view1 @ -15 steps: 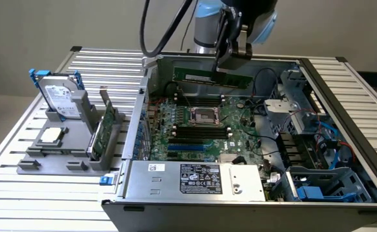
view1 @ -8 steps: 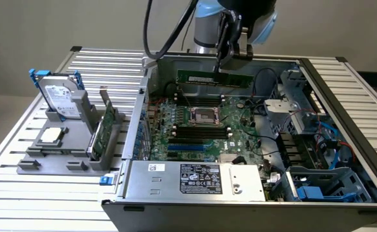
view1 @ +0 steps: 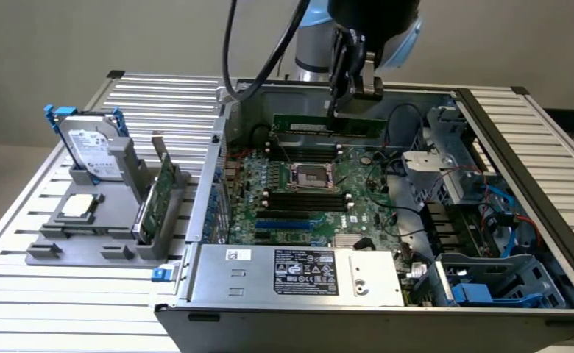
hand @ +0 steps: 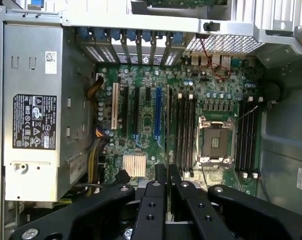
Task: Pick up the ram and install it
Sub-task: 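Pick up the ram and move it above insertion slot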
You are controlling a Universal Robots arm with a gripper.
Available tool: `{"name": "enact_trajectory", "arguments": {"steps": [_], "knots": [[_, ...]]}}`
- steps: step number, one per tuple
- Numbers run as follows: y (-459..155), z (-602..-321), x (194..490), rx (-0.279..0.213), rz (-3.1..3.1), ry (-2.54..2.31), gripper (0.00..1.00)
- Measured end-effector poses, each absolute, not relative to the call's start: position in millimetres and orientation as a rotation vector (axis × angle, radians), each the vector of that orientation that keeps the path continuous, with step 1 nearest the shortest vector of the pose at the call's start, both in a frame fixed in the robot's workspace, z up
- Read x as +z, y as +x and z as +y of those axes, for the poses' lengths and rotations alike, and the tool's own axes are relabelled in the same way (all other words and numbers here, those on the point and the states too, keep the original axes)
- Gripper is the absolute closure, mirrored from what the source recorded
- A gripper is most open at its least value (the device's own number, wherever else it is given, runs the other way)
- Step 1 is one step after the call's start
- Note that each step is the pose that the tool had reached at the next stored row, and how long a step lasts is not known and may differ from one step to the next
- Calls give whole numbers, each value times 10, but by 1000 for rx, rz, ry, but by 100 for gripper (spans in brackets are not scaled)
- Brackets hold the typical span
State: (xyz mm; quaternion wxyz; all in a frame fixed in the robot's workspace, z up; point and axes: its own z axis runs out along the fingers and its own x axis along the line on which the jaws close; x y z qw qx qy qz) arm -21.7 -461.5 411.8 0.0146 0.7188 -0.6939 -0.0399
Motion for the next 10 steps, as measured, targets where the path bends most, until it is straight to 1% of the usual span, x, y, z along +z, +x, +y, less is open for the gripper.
{"name": "enact_trajectory", "arguments": {"steps": [4, 10], "knots": [[-226, -4516, 4045, -124, -2161, 2239, 86], [-226, -4355, 3946, -135, -2165, 2244, 86]]}}
